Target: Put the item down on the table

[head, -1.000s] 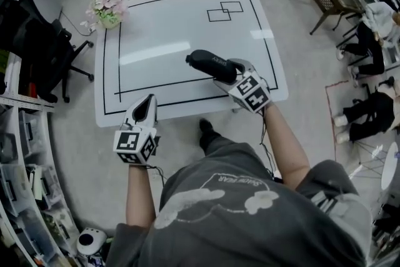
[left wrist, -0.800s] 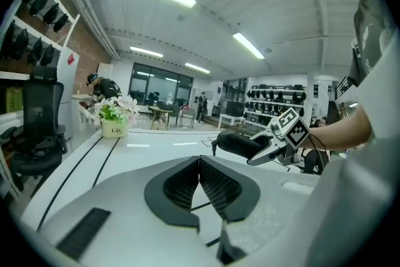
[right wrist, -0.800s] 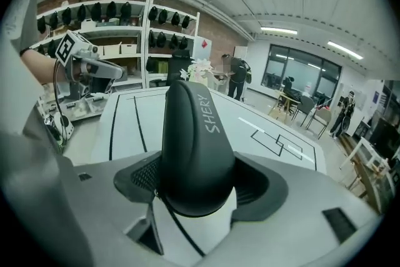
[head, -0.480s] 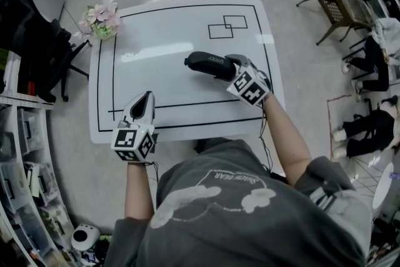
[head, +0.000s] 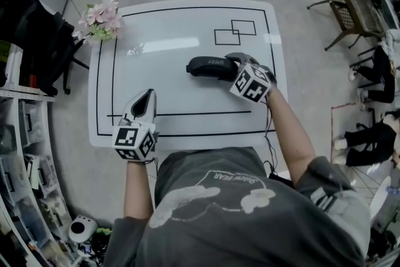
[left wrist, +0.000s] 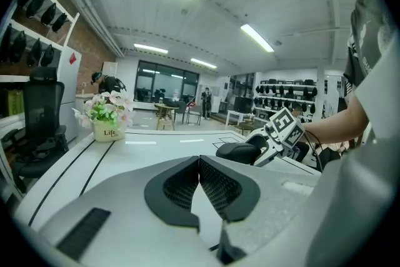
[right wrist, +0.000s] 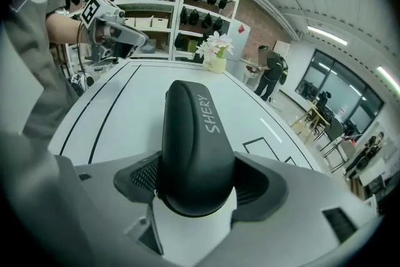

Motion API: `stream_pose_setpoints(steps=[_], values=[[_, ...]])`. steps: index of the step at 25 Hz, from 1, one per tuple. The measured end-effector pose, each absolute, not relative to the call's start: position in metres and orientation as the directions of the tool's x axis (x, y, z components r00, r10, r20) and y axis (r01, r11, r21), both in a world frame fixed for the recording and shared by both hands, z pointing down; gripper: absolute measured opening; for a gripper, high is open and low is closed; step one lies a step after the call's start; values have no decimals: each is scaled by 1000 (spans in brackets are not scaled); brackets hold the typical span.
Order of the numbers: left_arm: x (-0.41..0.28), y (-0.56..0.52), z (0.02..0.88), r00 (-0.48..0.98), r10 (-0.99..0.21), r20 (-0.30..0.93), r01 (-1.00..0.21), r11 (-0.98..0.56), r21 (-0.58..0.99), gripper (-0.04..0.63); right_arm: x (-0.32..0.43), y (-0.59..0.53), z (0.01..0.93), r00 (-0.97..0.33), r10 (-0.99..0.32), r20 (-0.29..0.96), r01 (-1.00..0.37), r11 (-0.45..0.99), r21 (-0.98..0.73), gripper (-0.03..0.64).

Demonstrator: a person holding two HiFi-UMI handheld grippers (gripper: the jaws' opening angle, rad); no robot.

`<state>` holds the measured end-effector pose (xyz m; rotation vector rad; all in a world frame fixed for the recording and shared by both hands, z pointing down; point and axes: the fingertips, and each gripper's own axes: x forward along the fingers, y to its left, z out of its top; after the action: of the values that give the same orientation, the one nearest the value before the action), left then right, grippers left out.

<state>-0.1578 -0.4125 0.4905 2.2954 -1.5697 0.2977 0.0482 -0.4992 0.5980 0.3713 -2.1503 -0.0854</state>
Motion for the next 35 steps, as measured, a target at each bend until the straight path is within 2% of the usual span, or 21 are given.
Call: stream_pose_setpoints(steps=[13, 18, 25, 30, 35], values=[[-148, -419, 499, 391, -842, 371, -920, -349, 176, 3, 43, -498, 602, -540, -293, 789, -211, 955, 211, 333], [-148, -410, 495, 399, -843, 361, -917, -358, 178, 3, 43, -494, 586, -565, -303, 768, -238, 951, 200, 353], [-154, -387, 481, 413, -846, 338, -911, -375, 173, 3, 45, -471, 565, -586, -346, 733, -314, 931, 188, 348], [-156, -362, 468, 428, -845, 320, -904, -395, 167, 3, 38, -451, 533, -622, -419, 662, -381, 900, 212, 291], [-156, -332, 459, 456, -835, 307, -890, -427, 160, 3, 36, -425, 508, -635, -493, 595, -458, 860, 223, 195]])
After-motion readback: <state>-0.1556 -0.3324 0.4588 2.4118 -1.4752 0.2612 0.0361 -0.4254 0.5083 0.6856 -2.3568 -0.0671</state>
